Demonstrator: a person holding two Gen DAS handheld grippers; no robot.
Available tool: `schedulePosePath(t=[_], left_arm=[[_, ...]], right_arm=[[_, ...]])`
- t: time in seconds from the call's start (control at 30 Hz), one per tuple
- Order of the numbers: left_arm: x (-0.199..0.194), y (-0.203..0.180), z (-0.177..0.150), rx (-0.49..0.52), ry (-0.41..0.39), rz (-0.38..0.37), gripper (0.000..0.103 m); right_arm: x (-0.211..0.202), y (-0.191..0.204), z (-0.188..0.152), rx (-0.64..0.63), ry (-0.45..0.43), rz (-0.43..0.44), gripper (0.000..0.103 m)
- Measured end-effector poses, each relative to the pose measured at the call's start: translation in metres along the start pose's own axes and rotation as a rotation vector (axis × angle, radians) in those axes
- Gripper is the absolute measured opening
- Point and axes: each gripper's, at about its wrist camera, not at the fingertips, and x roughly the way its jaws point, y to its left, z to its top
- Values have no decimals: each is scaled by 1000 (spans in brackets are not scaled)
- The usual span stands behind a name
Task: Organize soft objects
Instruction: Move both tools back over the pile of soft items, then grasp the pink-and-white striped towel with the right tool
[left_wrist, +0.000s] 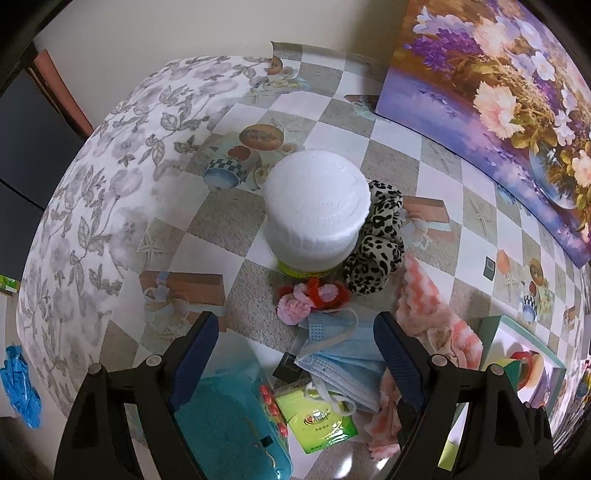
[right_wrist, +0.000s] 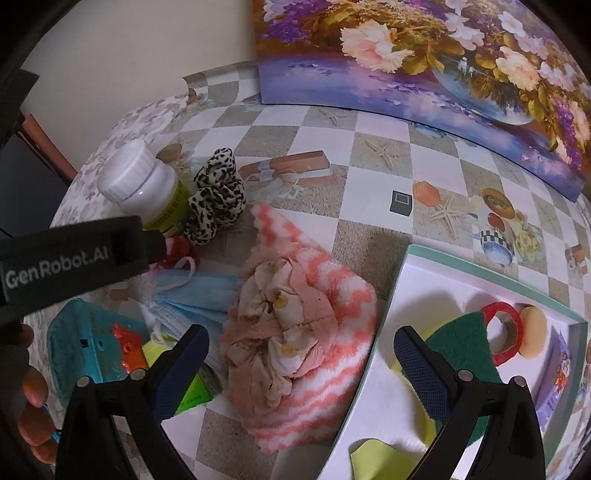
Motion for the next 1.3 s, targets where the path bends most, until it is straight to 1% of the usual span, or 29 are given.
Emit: schedulePosePath(t=[0.07,0.13,0.23,0.4,0.43,0.53,0.7,0.77,0.9,1.0,1.07,1.1,1.17,1.3], left_arm=[[0,1,1,-6,-4,-7,87],[0,1,1,-9,-8,-14,87],[-1,0,3,-6,-20,-30,87],[-1,1,4,0,-50,-7,87],[-1,2,4,-5,-50,-12,88],[0,5,5,-22,-56,-26,98],[-3,7,6,-38,-84,-50,99],[-3,7,6,-41,-92,-61,101],[-2,8,8,-46,-85,-89,103],[0,9,7,-36,-73,-56,103],[-1,9,7,-21,-77,0,103],[-1,10,7,-17,-80,15,103],[-2,14,7,-23,-77,8,103],[0,15,7,-24,-58,6,103]], right_arm=[[1,-1,1,6,-3,6,102],[0,-3,2,19,-16,35,102],[-2,-4,3,21,-40,41,102],[-6,-3,5,1,-72,34,103],[-7,-3,5,2,-78,29,103],[-7,0,5,-14,-89,19,103],[-1,3,3,-25,-73,41,103],[1,6,2,-34,-66,45,103],[4,12,1,-56,-60,46,103],[8,13,-1,-61,-51,52,103],[9,15,-2,-70,-48,45,103],[10,16,-2,-78,-49,41,101],[10,18,-2,-87,-50,44,97],[12,19,-4,-91,-44,35,80]])
